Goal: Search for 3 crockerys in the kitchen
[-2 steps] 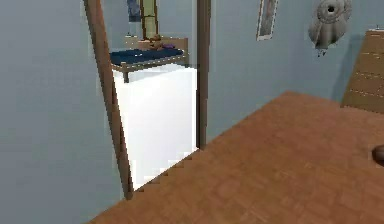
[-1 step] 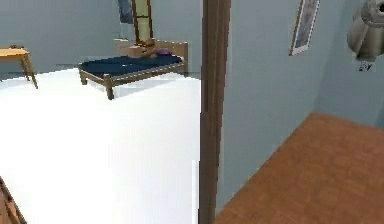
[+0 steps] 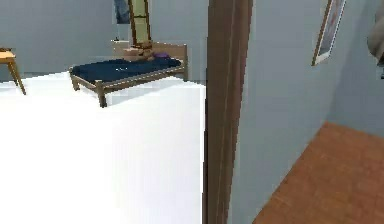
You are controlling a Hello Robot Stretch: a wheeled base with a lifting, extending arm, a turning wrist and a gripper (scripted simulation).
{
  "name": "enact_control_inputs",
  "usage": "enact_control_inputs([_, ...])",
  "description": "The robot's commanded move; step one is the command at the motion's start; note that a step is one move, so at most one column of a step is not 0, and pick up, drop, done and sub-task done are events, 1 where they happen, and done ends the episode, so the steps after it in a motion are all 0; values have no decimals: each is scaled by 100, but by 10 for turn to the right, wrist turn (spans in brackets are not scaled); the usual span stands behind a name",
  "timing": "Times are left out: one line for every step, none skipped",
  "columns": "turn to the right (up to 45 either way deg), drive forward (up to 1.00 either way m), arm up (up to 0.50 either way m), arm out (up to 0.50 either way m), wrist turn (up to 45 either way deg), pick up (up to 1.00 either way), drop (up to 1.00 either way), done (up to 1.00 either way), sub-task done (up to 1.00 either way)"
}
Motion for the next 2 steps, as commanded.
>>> enact_control_inputs([-450,0,0,0,0,0,0,0,0])
enact_control_inputs([0,100,0,0,0,0,0,0,0])
